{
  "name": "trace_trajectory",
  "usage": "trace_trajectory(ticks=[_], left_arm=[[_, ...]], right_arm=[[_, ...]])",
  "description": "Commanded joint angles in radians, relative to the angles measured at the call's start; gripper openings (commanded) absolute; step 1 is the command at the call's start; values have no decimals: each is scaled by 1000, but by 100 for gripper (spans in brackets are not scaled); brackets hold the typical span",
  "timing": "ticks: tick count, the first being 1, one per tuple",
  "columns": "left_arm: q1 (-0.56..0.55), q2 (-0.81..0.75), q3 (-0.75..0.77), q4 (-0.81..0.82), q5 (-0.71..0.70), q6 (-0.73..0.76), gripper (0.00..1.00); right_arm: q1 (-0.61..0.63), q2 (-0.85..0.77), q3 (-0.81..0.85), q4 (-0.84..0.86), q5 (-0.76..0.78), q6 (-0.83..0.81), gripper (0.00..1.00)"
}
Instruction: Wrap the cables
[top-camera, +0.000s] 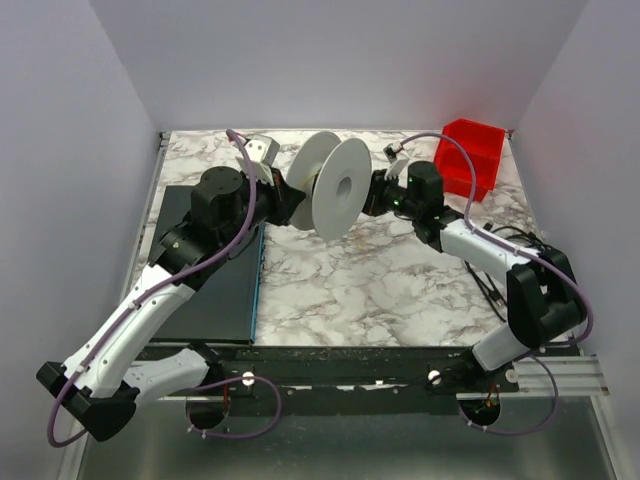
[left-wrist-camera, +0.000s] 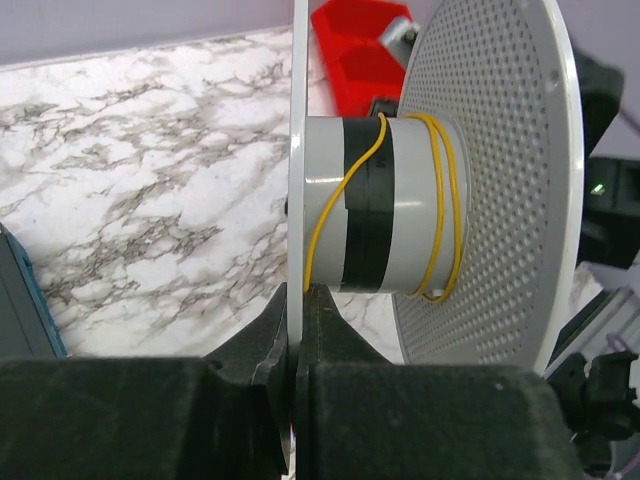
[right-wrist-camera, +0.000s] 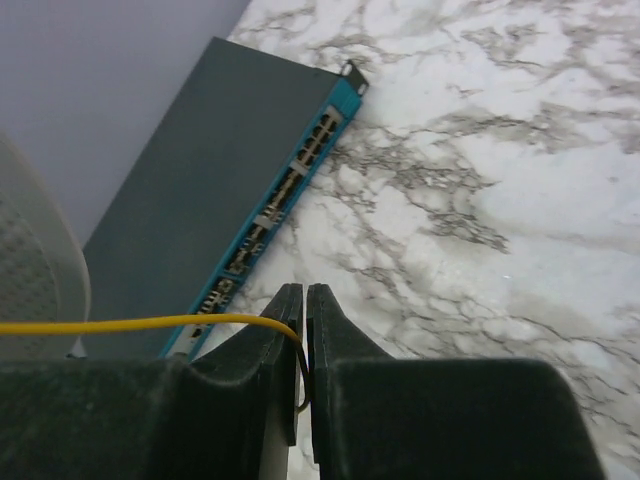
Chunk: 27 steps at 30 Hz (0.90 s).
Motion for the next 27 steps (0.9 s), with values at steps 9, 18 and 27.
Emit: trace_trajectory(ticks=[9, 18, 27], left_arm=[[3, -31, 33, 180, -221, -193, 0], [3, 51, 129, 76, -449, -213, 0], [9, 166, 233, -46, -679, -196, 0]], right_arm=[[72, 114, -148, 527, -250, 338, 14], [171, 147, -175, 595, -267, 389, 14], [246, 56, -198, 379, -161, 274, 12]])
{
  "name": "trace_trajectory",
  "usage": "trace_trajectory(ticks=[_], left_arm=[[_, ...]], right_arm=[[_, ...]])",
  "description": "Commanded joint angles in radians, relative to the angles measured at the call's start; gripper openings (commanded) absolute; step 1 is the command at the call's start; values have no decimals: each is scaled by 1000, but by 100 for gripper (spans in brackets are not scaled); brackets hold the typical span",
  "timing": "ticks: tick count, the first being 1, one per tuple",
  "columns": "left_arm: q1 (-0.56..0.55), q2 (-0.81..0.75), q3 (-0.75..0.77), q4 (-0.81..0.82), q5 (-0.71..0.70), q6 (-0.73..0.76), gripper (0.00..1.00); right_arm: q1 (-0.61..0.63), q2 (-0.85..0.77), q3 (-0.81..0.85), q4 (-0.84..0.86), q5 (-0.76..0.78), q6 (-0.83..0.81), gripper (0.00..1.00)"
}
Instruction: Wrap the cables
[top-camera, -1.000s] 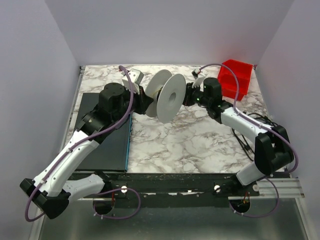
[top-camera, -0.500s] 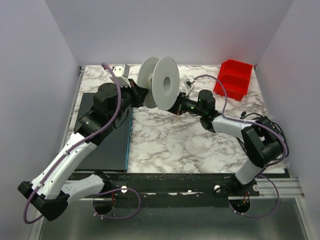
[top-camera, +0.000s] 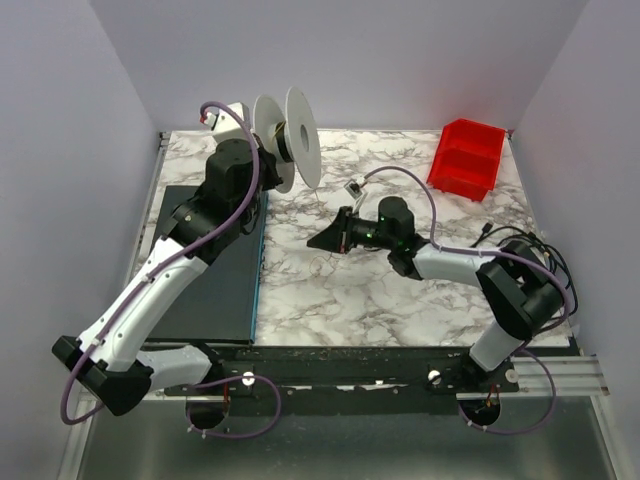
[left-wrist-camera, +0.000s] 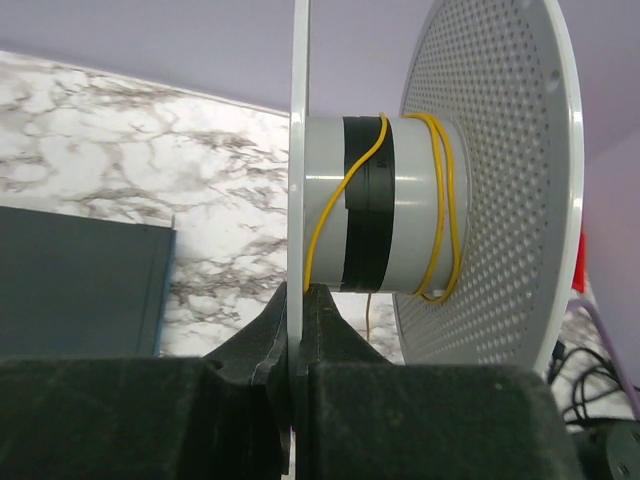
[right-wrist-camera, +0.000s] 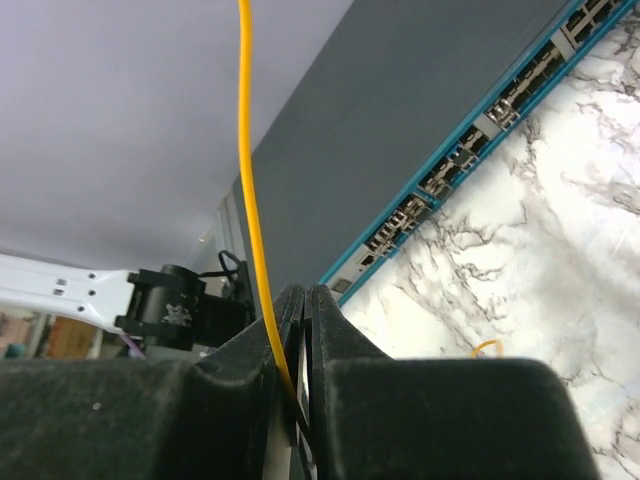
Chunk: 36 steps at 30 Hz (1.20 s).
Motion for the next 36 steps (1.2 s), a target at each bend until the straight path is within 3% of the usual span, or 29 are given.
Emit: trace_trajectory(ticks=[1, 9, 17, 24, 36], left_arm=[[8, 41, 53, -3, -180, -9, 0], [22, 172, 94, -39, -264, 43, 0], [18, 258, 95, -42, -193, 131, 0], [-22, 218, 21, -1, -89, 258, 0], [-59, 130, -86, -1, 101, 491, 0]], right_arm=[[36, -71, 3, -156, 84, -95, 10], [89, -191, 124, -552, 280, -294, 2], [127, -258, 354, -909, 614, -496, 1], [127, -249, 497, -1000, 861, -634, 1], [117, -177, 667, -1012, 975, -736, 3]])
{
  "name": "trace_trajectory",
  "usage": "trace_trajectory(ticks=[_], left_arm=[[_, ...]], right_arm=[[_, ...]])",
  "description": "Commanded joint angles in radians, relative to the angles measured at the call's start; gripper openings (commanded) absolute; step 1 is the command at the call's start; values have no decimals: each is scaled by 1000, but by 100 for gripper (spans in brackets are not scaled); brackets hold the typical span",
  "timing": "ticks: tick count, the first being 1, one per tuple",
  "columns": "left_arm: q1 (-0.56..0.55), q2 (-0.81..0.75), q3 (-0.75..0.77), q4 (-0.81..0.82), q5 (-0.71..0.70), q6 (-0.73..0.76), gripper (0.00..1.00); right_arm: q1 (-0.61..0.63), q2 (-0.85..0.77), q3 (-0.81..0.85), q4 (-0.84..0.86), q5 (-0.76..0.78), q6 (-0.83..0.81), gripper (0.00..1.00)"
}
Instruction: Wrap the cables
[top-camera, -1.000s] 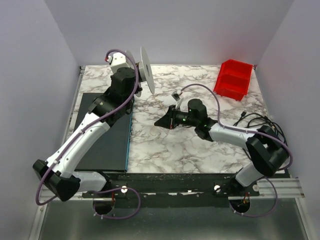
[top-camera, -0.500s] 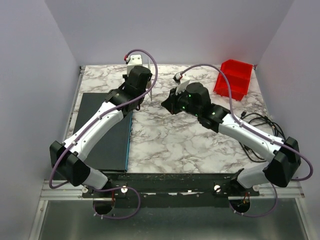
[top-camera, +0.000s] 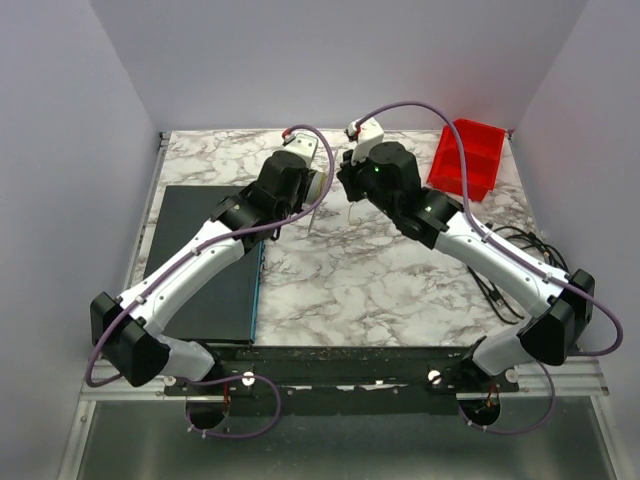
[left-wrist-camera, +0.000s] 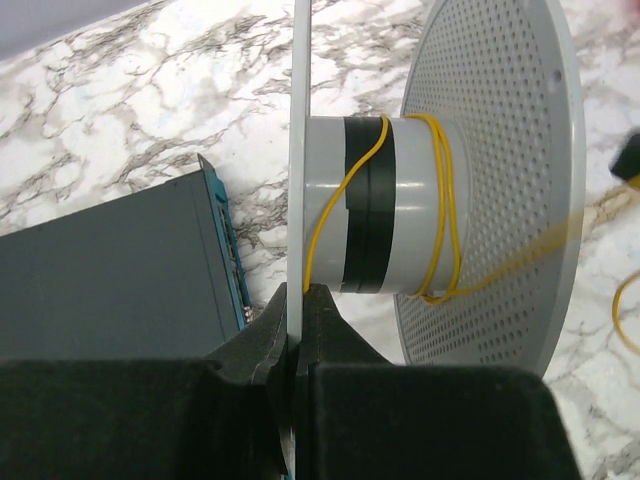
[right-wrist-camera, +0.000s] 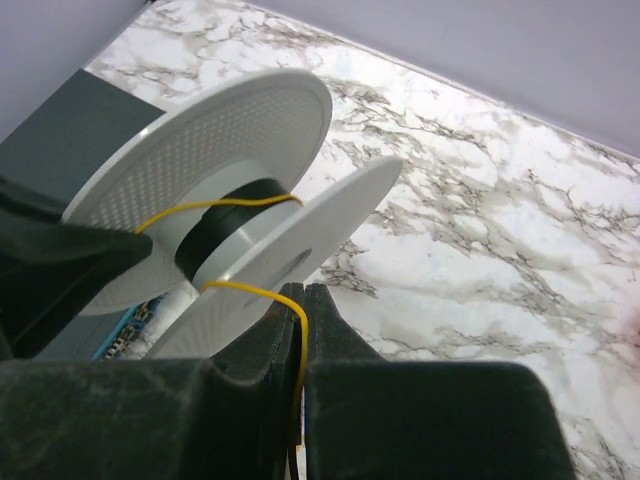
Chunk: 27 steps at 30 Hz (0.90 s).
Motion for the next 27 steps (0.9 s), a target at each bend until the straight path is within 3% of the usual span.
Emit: trace_trajectory(ticks=[1, 12, 27], left_arm=[[-8, -91, -49, 64, 77, 125, 0], [0, -228, -156, 135, 250, 165, 0], [99, -299, -151, 178, 458, -14, 0]], right_arm=[[-15, 20, 62, -29, 84, -55, 4], [-157, 32, 48, -48, -71, 3, 8], [-282, 42, -96, 50, -309, 113, 8]])
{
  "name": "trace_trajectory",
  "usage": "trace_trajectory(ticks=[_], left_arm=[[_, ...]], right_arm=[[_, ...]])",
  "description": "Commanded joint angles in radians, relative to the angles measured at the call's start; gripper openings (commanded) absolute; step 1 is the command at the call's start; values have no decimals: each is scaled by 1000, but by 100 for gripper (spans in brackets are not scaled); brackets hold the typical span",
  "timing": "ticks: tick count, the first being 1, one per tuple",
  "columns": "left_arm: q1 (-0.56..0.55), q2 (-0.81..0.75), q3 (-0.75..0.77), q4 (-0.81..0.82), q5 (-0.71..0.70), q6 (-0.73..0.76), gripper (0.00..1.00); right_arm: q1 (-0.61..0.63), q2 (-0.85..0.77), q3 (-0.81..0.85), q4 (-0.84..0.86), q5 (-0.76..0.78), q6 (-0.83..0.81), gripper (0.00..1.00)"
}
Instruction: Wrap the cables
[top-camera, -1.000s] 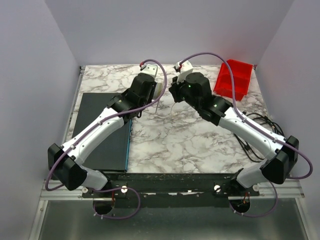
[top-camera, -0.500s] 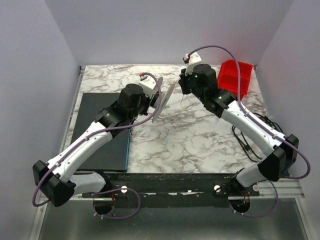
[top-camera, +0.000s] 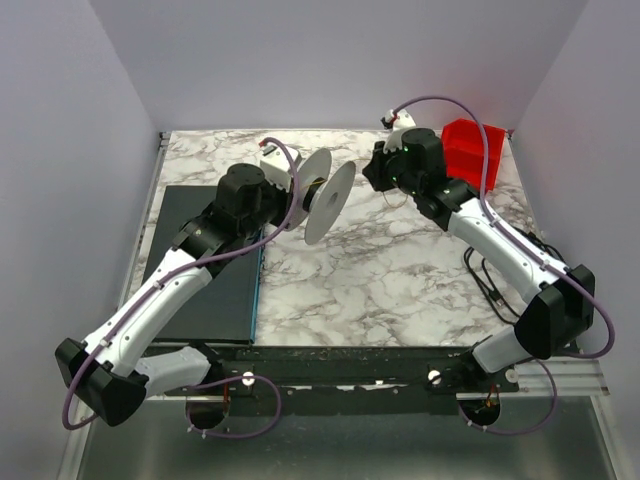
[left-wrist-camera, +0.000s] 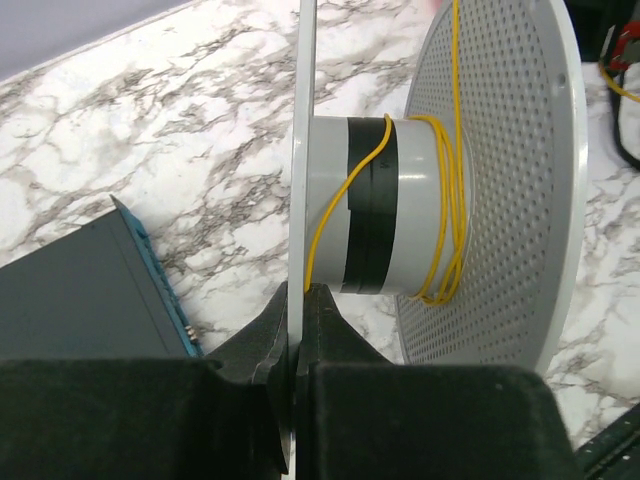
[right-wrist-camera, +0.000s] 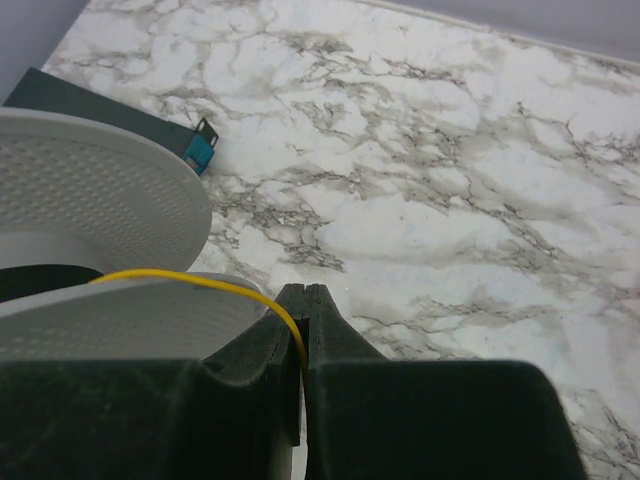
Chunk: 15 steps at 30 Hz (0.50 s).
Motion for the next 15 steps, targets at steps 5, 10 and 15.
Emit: trace_trajectory(ticks=[5, 10, 15], left_arm=[[60, -55, 49, 99, 149, -143, 0], [81, -55, 64, 120, 182, -206, 0], [99, -51, 71, 135, 159, -267, 0]], right_arm=[[-47, 21, -127, 118, -142, 79, 9], [-51, 32, -198, 188, -190, 109, 9], [-51, 44, -275, 272, -246, 145, 9]])
